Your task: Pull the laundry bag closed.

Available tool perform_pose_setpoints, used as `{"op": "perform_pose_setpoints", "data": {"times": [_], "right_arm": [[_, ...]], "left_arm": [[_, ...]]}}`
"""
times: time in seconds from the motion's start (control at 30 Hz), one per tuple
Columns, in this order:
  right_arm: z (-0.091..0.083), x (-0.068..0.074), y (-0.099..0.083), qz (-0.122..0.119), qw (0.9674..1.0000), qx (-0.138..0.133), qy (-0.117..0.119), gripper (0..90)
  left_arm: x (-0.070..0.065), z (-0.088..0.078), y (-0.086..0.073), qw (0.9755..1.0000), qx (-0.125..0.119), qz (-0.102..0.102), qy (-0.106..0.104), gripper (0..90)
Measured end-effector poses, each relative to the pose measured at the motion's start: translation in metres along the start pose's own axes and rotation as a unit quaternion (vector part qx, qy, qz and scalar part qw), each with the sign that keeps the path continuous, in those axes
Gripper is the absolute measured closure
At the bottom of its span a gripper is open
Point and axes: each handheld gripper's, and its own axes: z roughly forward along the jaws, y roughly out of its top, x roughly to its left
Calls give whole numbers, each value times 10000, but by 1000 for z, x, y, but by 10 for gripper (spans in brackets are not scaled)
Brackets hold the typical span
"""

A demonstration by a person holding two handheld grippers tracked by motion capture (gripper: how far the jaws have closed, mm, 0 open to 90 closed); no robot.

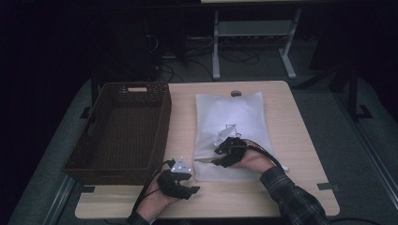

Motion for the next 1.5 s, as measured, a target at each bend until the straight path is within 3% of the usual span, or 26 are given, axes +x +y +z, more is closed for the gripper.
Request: {"op": "perform_pose_setpoints", "data": {"times": [0.17, 0.3, 0.6, 0.67, 1.0, 1.2, 1.33, 1.43, 1.5], "right_arm": [[7, 0, -5, -135, 9999, 66, -64, 498], [7, -1, -7, -80, 10000, 5, -58, 541], [5, -3, -13, 44, 9992, -174, -359, 807], [5, -3, -14, 60, 9989, -221, -408, 832], [2, -4, -18, 318, 9979, -478, -306, 858], [-13, -6, -24, 439, 9956, -788, -237, 858], [-20, -7, -27, 563, 9937, -946, -210, 858], [-21, -6, -28, 514, 9937, -969, -249, 858], [-22, -5, -28, 503, 9935, -981, -265, 858]], "left_arm": [[0, 0, 0, 10000, 19, 5, 12, 432], [0, 1, 1, 10000, 36, -38, -2, 433], [1, 3, 6, 9997, -53, -166, 142, 427], [0, 4, 9, 9996, -73, -227, 179, 419], [7, 5, 28, 9977, -351, -447, 380, 370], [18, 11, 39, 9958, -462, -615, 494, 368], [27, 18, 46, 9948, -542, -779, 380, 379], [34, 23, 48, 9939, -615, -875, 281, 397], [37, 25, 50, 9936, -627, -898, 289, 459]]}}
